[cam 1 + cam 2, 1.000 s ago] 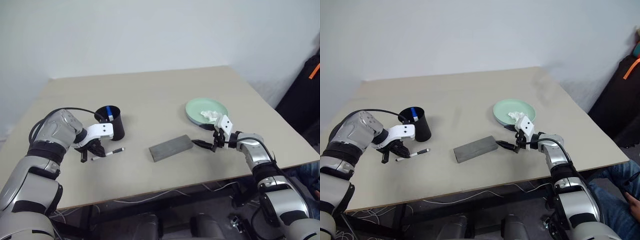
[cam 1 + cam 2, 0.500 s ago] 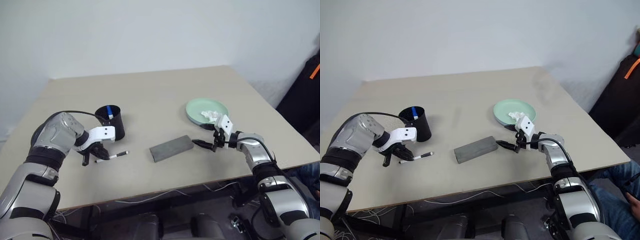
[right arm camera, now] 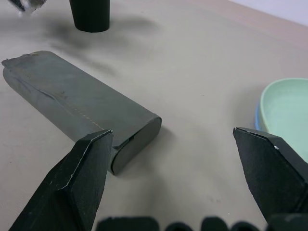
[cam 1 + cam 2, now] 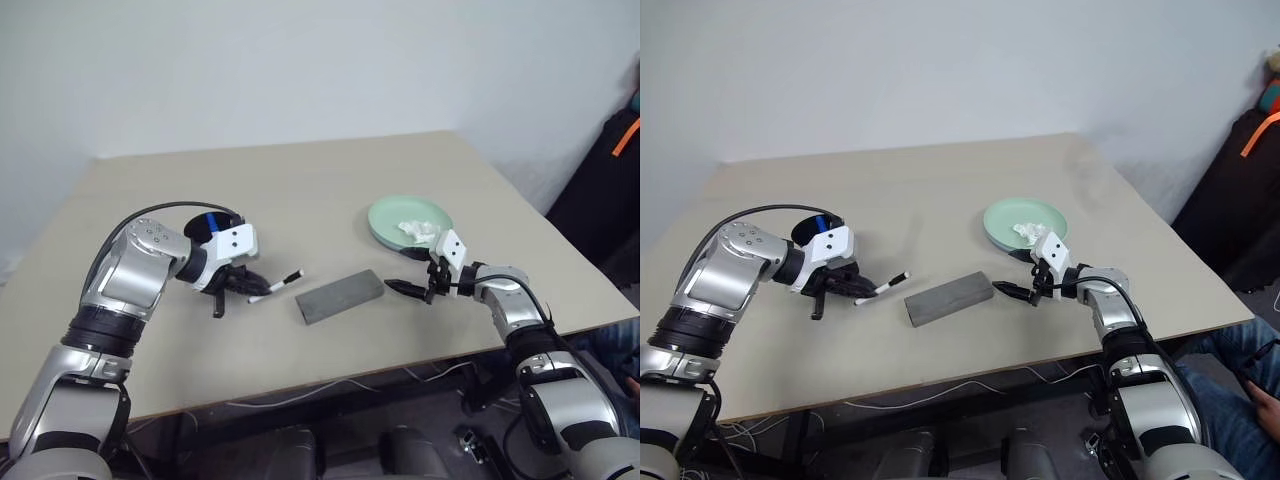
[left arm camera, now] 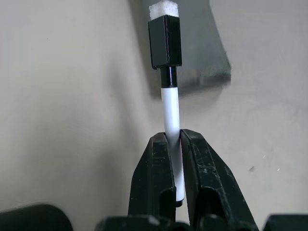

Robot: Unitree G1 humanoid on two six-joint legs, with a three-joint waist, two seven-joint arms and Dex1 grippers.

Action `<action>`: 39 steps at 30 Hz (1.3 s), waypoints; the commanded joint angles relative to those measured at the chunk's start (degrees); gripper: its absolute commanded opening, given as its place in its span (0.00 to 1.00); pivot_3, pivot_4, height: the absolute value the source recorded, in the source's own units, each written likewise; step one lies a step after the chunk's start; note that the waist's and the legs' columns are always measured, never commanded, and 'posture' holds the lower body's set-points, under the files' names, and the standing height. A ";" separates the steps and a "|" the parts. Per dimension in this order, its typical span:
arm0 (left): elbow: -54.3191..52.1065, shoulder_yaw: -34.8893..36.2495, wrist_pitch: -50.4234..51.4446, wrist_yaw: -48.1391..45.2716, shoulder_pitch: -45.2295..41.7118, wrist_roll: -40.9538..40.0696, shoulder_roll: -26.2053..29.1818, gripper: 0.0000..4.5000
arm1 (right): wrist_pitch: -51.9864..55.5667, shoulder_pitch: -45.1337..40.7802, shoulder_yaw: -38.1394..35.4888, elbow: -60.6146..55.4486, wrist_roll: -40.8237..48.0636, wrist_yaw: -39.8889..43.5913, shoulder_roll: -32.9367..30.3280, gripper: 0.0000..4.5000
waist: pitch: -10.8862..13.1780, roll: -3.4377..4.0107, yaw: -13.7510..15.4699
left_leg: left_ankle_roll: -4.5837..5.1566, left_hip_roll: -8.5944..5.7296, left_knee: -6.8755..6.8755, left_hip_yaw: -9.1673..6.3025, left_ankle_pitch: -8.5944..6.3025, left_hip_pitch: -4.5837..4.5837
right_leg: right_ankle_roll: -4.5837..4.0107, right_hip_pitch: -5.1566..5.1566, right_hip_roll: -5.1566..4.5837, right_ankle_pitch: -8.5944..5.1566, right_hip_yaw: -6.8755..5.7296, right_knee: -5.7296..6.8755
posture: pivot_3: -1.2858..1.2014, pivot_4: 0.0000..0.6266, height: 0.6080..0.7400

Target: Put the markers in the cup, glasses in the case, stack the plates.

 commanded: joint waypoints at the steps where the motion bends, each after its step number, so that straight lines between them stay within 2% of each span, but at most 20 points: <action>1: -4.07 7.48 1.78 8.12 -1.85 -4.60 -3.07 0.01 | -0.22 -0.58 -0.84 -2.23 0.28 0.36 -0.59 0.97 | 0.00 0.00 0.01 | 0.00 0.00 0.03 0.00 0.00 0.01 | 0.02 0.05 -0.01 0.01 0.00 -0.01 | 0.52 0.00 0.99; 8: -7.98 18.03 -1.23 25.27 -0.17 -7.86 -9.36 0.01 | 0.12 0.09 -0.87 -3.12 0.35 0.43 -0.98 0.97 | 0.00 0.00 -0.16 | 0.00 -0.01 0.08 -0.01 0.00 0.06 | 0.06 0.15 0.02 0.03 0.02 -0.06 | 0.52 0.00 0.99; 11: -9.07 19.28 -2.77 29.06 0.83 -8.21 -10.27 0.01 | 0.19 0.12 -0.84 -3.19 0.35 0.48 -1.06 0.97 | 0.00 0.00 -0.13 | 0.00 -0.01 0.07 0.01 0.00 0.08 | 0.06 0.18 0.04 0.03 0.03 -0.07 | 0.52 0.00 0.99; 15: -10.51 22.54 -7.94 40.66 4.43 -5.39 -12.98 0.01 | 0.28 -0.37 -0.75 -2.86 0.23 0.59 -0.97 0.97 | -0.01 -0.01 -0.13 | -0.01 -0.02 0.09 0.03 0.00 0.16 | 0.07 0.30 0.01 0.04 0.01 -0.08 | 0.52 0.00 0.99; 23: -15.51 26.67 -9.05 56.48 11.93 -3.74 -17.07 0.01 | 0.20 -0.60 -0.70 -2.51 0.08 1.10 -1.06 0.97 | -0.02 -0.02 -0.04 | -0.02 -0.01 0.10 0.00 -0.01 0.18 | 0.09 0.35 0.00 0.06 -0.05 -0.09 | 0.52 0.00 0.99; 32: -13.70 26.05 -10.46 59.93 13.68 -4.64 -18.10 0.01 | -0.21 -1.48 -0.56 -1.37 -0.01 1.02 -0.45 0.97 | -0.02 -0.03 -0.05 | -0.03 -0.01 0.08 -0.03 -0.01 0.18 | 0.08 0.37 -0.03 0.08 -0.18 -0.10 | 0.52 0.00 0.99; 39: -10.73 25.60 -12.55 60.10 13.43 -4.57 -17.64 0.01 | 2.88 -0.56 -1.70 -4.34 3.08 3.98 -0.13 0.97 | -0.02 -0.03 -0.08 | -0.03 0.00 0.03 -0.03 -0.01 0.18 | 0.08 0.35 -0.02 0.08 -0.19 -0.11 | 0.52 0.00 0.99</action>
